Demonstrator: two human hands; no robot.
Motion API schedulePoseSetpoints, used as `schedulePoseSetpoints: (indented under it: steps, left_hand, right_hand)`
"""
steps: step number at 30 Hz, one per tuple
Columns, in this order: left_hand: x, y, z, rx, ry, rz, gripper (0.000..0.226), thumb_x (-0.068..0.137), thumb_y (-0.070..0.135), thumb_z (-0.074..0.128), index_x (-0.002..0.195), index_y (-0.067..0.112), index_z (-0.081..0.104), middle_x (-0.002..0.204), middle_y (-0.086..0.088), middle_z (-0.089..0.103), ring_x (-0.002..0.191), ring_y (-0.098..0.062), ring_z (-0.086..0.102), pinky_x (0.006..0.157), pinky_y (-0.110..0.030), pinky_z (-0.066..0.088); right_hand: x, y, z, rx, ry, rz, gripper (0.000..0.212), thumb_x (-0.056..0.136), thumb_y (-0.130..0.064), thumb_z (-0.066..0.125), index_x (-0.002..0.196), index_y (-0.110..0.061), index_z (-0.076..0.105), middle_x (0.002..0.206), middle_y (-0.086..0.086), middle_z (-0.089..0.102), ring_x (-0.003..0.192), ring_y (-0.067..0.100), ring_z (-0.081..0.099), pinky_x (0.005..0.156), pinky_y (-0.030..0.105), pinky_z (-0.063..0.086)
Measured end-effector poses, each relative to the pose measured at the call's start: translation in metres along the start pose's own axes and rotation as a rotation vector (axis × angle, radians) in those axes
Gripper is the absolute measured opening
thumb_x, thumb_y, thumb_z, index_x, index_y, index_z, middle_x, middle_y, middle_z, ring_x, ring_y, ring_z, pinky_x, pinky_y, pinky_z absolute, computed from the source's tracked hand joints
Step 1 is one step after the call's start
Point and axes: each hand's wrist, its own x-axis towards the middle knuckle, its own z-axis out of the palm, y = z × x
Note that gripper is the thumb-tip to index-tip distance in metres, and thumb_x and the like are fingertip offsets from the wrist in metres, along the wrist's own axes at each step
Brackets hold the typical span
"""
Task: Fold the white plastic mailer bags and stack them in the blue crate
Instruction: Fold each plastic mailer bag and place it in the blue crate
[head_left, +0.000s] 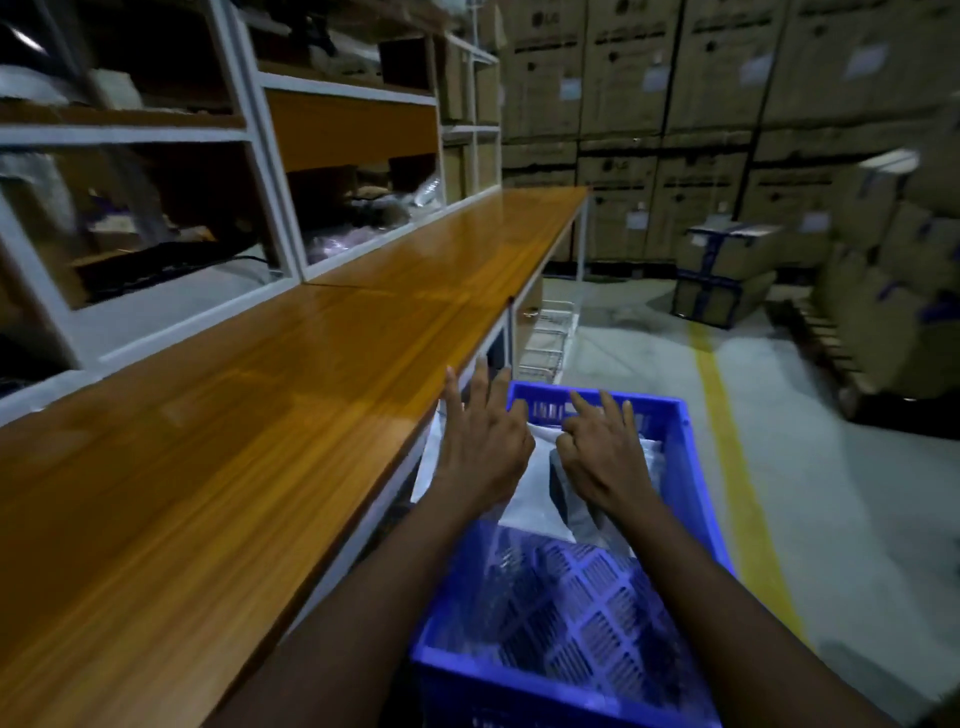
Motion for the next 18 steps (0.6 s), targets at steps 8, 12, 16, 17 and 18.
schedulePoseSetpoints:
  steps: [8, 12, 16, 17, 18]
  left_hand:
    - [0.048, 0.039, 0.091, -0.035, -0.226, 0.091, 0.011, 0.090, 0.031, 0.062, 0.093, 0.023, 0.068, 0.158, -0.015, 0.031, 0.149, -0.044, 0.011, 0.111, -0.074, -0.001]
    - [0.054, 0.043, 0.151, -0.050, -0.244, 0.106, 0.019, 0.065, 0.026, 0.086, 0.066, 0.022, 0.067, 0.135, -0.020, 0.058, 0.134, -0.050, 0.042, 0.109, -0.072, 0.010]
    - [0.057, 0.056, 0.192, -0.133, -0.257, 0.073, 0.021, 0.064, 0.020, 0.086, 0.066, 0.019, 0.066, 0.132, -0.019, 0.060, 0.131, -0.050, 0.045, 0.106, -0.074, 0.018]
    - [0.058, 0.059, 0.200, -0.148, -0.285, 0.069, 0.023, 0.061, 0.019, 0.088, 0.065, 0.019, 0.065, 0.129, -0.019, 0.061, 0.129, -0.050, 0.048, 0.103, -0.075, 0.022]
    - [0.058, 0.062, 0.208, -0.167, -0.304, 0.070, 0.025, 0.060, 0.018, 0.089, 0.064, 0.019, 0.064, 0.127, -0.019, 0.063, 0.127, -0.051, 0.049, 0.101, -0.075, 0.024]
  right_hand:
    - [0.028, 0.083, 0.052, -0.167, -0.059, 0.081, 0.051, 0.087, -0.035, 0.029, 0.105, -0.012, 0.071, 0.154, 0.008, 0.041, 0.145, 0.038, 0.026, 0.117, 0.054, 0.010]
    - [0.041, 0.106, 0.093, -0.259, -0.110, 0.097, 0.053, 0.085, -0.037, 0.031, 0.097, -0.009, 0.074, 0.144, 0.013, 0.053, 0.135, 0.045, 0.041, 0.112, 0.061, 0.021]
    - [0.045, 0.124, 0.129, -0.234, -0.164, 0.190, 0.041, 0.076, -0.039, 0.044, 0.081, -0.009, 0.071, 0.120, 0.019, 0.067, 0.115, 0.048, 0.059, 0.093, 0.068, 0.043]
    - [0.045, 0.130, 0.138, -0.210, -0.169, 0.202, 0.036, 0.074, -0.040, 0.053, 0.084, -0.009, 0.070, 0.120, 0.020, 0.067, 0.113, 0.048, 0.060, 0.090, 0.069, 0.044]
    - [0.044, 0.133, 0.144, -0.215, -0.172, 0.207, 0.033, 0.072, -0.038, 0.066, 0.087, -0.010, 0.070, 0.121, 0.021, 0.067, 0.114, 0.048, 0.060, 0.090, 0.069, 0.044]
